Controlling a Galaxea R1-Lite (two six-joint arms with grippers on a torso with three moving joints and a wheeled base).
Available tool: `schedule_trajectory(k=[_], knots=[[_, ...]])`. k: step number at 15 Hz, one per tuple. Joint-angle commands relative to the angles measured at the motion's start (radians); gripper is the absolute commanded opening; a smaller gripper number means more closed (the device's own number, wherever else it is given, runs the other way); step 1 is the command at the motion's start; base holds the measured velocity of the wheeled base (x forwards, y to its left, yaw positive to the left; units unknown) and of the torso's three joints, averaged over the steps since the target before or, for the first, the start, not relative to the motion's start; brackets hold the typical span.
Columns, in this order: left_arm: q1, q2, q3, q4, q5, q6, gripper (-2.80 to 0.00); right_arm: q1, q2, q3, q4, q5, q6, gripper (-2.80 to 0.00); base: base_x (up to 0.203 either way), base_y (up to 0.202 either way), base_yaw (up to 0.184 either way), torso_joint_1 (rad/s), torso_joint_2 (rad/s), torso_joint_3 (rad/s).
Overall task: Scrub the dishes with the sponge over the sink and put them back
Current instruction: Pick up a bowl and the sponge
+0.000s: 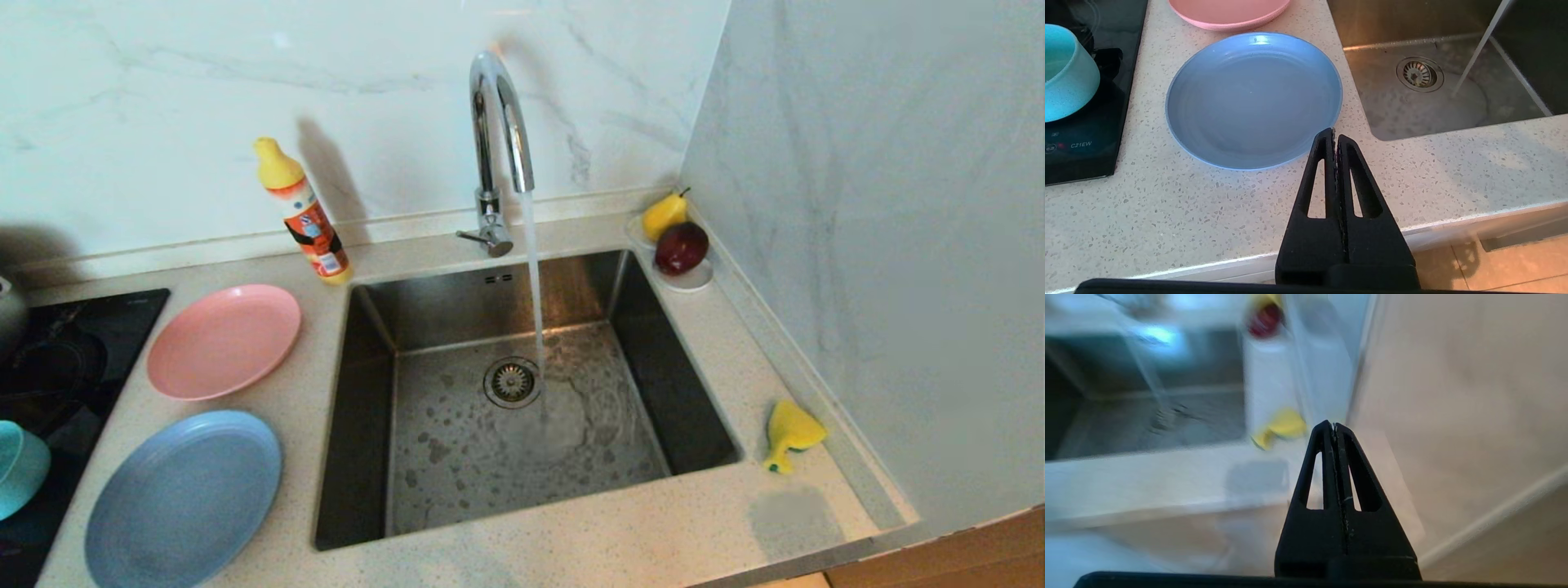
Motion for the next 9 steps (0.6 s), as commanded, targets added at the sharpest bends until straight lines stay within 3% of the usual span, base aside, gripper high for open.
schedule_trajectory(k=[1,4,9], knots=[[0.000,0.004,0.000,0.000,0.000,0.000,-2.80,0.000,0.040,-0.208,0.159,0.081,-0.003,-2.80,0.000,0.000,0.000,0.000,0.00,0.000],[0.000,0.004,0.000,0.000,0.000,0.000,-2.80,0.000,0.139,-0.411,0.309,0.236,0.000,-2.80,0.000,0.000,0.000,0.000,0.00,0.000],[0.000,0.004,0.000,0.000,0.000,0.000,-2.80,-0.001,0.423,-0.547,0.333,0.406,0.002,-2.80,0.000,0.000,0.000,0.000,0.00,0.000]])
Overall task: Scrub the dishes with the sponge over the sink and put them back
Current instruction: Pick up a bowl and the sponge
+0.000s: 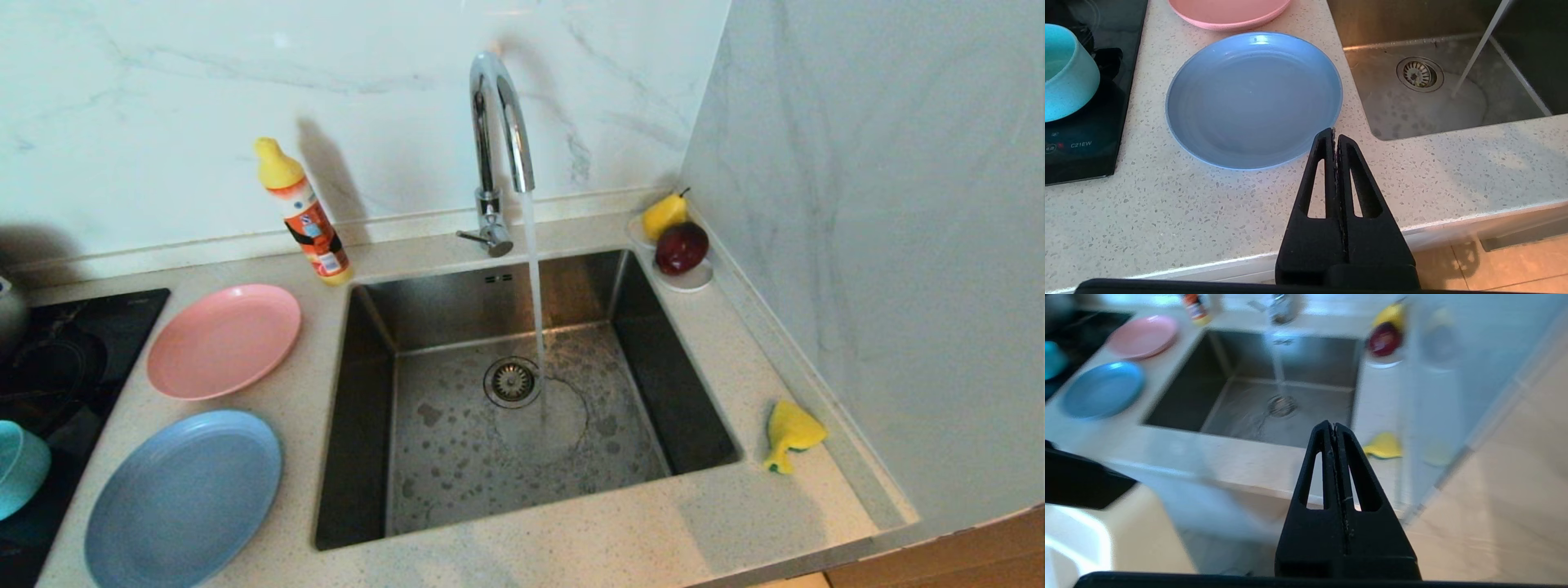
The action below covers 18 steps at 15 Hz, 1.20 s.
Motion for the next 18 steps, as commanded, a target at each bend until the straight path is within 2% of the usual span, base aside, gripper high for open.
schedule_trajectory(k=[1,5,8,15,18], knots=[[0.000,0.003,0.000,0.000,0.000,0.000,-2.80,-0.005,0.206,-0.067,0.003,0.057,0.001,-2.80,0.000,0.000,0.000,0.000,0.00,0.000],[0.000,0.003,0.000,0.000,0.000,0.000,-2.80,-0.012,0.429,-0.187,0.009,0.153,0.000,-2.80,0.000,0.000,0.000,0.000,0.00,0.000],[0.000,0.003,0.000,0.000,0.000,0.000,-2.80,-0.001,0.566,-0.250,0.016,0.169,-0.001,-2.80,0.000,0.000,0.000,0.000,0.00,0.000],[0.000,0.003,0.000,0.000,0.000,0.000,-2.80,0.218,0.699,-0.264,0.017,0.163,0.006,-2.80,0.000,0.000,0.000,0.000,0.00,0.000],[0.000,0.003,0.000,0.000,0.000,0.000,-2.80,0.234,0.768,-0.256,0.017,0.120,0.007,-2.80,0.000,0.000,0.000,0.000,0.00,0.000]])
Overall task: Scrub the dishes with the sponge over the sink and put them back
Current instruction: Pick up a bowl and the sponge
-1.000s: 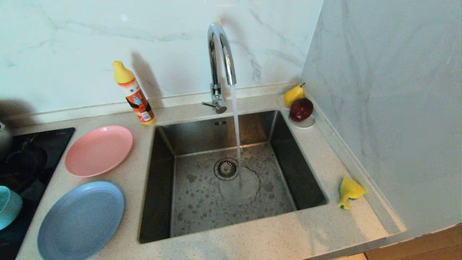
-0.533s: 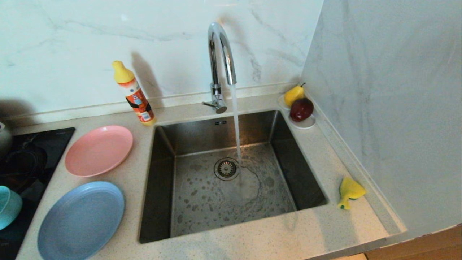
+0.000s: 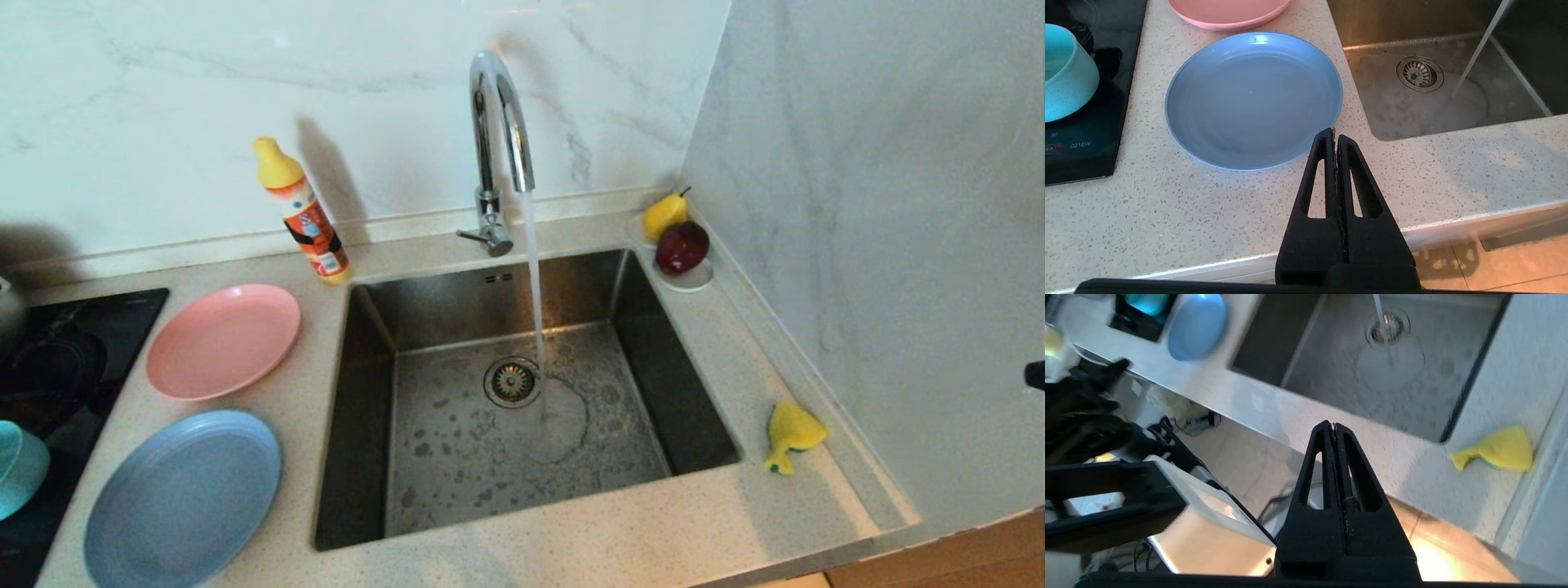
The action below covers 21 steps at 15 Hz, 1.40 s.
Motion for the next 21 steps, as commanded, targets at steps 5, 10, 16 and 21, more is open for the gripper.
schedule_trajectory(k=[5,10,16,21], knots=[[0.000,0.002,0.000,0.000,0.000,0.000,-2.80,0.181,0.214,-0.005,-0.009,-0.303,0.069,-2.80,0.000,0.000,0.000,0.000,0.00,0.000],[0.000,0.002,0.000,0.000,0.000,0.000,-2.80,0.304,0.389,0.001,-0.030,-0.570,0.320,-2.80,0.000,0.000,0.000,0.000,0.00,0.000],[0.000,0.002,0.000,0.000,0.000,0.000,-2.80,0.320,0.535,0.018,-0.015,-0.685,0.609,-2.80,0.000,0.000,0.000,0.000,0.00,0.000],[0.000,0.002,0.000,0.000,0.000,0.000,-2.80,0.309,0.577,0.016,0.025,-0.685,0.805,-2.80,0.000,0.000,0.000,0.000,0.00,0.000]])
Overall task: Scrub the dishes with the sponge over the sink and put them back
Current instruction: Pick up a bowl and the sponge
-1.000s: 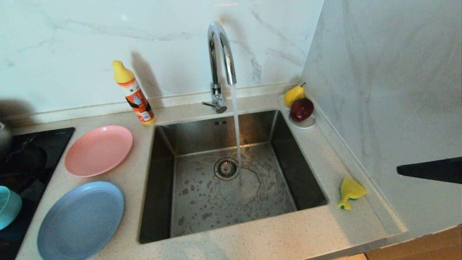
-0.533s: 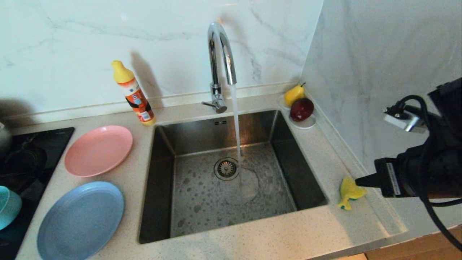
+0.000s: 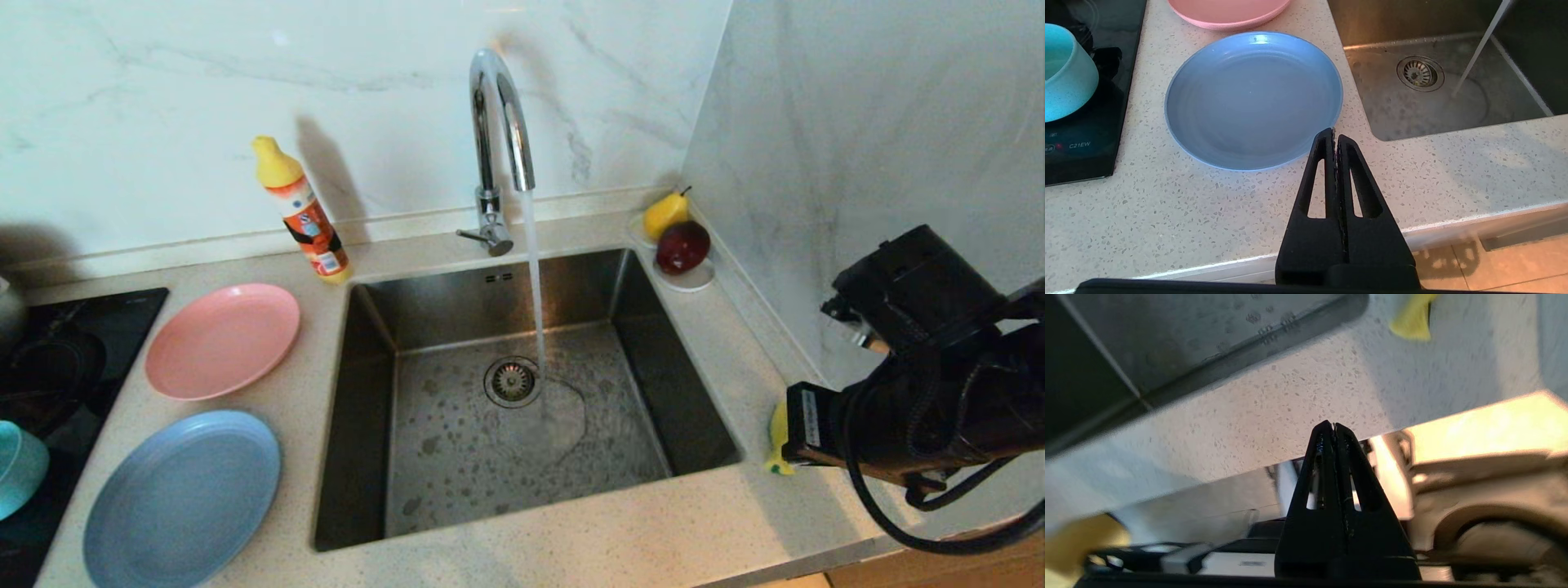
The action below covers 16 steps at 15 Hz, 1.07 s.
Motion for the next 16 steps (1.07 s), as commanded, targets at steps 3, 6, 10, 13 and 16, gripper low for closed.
schedule_trajectory(k=[3,6,10,13,16], knots=[[0.000,0.002,0.000,0.000,0.000,0.000,-2.80,-0.037,0.057,0.010,0.005,0.003,0.130,-2.80,0.000,0.000,0.000,0.000,0.00,0.000],[0.000,0.002,0.000,0.000,0.000,0.000,-2.80,-0.066,0.093,0.024,-0.002,-0.001,0.191,0.00,0.000,0.000,0.000,0.000,0.00,0.000],[0.000,0.002,0.000,0.000,0.000,0.000,-2.80,-0.115,0.145,0.064,-0.022,0.027,0.196,0.00,0.000,0.000,0.000,0.000,0.00,0.000],[0.000,0.002,0.000,0.000,0.000,0.000,-2.80,-0.160,0.166,0.076,-0.061,0.075,0.197,0.00,0.000,0.000,0.000,0.000,0.00,0.000],[0.000,0.002,0.000,0.000,0.000,0.000,-2.80,-0.179,0.199,0.045,-0.077,0.104,0.236,0.00,0.000,0.000,0.000,0.000,0.00,0.000]])
